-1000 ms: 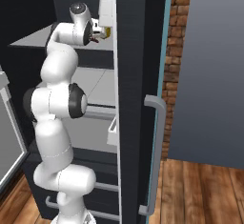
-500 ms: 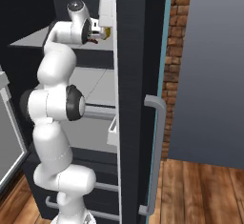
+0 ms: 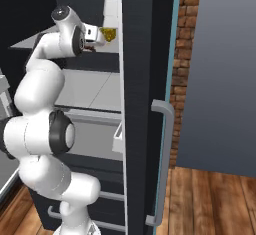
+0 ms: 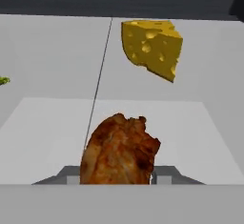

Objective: Take the cheese, chicken drumstick, and onion from the fridge and place them on the plate on the dining counter to create an appetizer plate.

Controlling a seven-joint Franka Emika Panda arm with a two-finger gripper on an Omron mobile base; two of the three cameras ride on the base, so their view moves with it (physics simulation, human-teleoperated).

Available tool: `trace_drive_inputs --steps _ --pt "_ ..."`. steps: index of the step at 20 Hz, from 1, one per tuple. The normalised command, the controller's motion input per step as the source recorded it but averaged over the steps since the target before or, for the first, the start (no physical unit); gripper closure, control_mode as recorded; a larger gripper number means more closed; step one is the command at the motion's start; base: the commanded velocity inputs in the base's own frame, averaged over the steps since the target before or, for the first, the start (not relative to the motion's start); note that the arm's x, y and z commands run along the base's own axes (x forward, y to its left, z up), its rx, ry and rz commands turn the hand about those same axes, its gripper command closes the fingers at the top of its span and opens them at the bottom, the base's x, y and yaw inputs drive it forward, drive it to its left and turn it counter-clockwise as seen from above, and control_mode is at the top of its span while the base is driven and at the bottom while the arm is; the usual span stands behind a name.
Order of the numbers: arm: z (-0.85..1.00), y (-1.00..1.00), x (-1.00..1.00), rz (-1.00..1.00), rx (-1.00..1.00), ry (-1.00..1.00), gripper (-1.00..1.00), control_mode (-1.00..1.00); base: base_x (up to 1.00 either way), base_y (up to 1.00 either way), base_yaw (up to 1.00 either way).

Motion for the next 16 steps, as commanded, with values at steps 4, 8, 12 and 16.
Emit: trace_drive_inputs --steps 4,8,12,16 --pt "-0.28 -0.08 -1.00 -0.18 0.00 -0.25 1.00 -1.00 0.00 0.00 0.00" --pt "-0.04 -0.09 -0.50 -0.07 0.00 -0.07 1.00 1.00 -0.50 -0.12 -0.05" --pt "0.00 0.00 0.00 0.00 0.00 0.00 1.00 1.00 -1.00 -0.22 -0.08" --pt "0.00 0.00 0.00 0.00 0.00 0.00 1.00 1.00 -1.00 -0.21 -0.07"
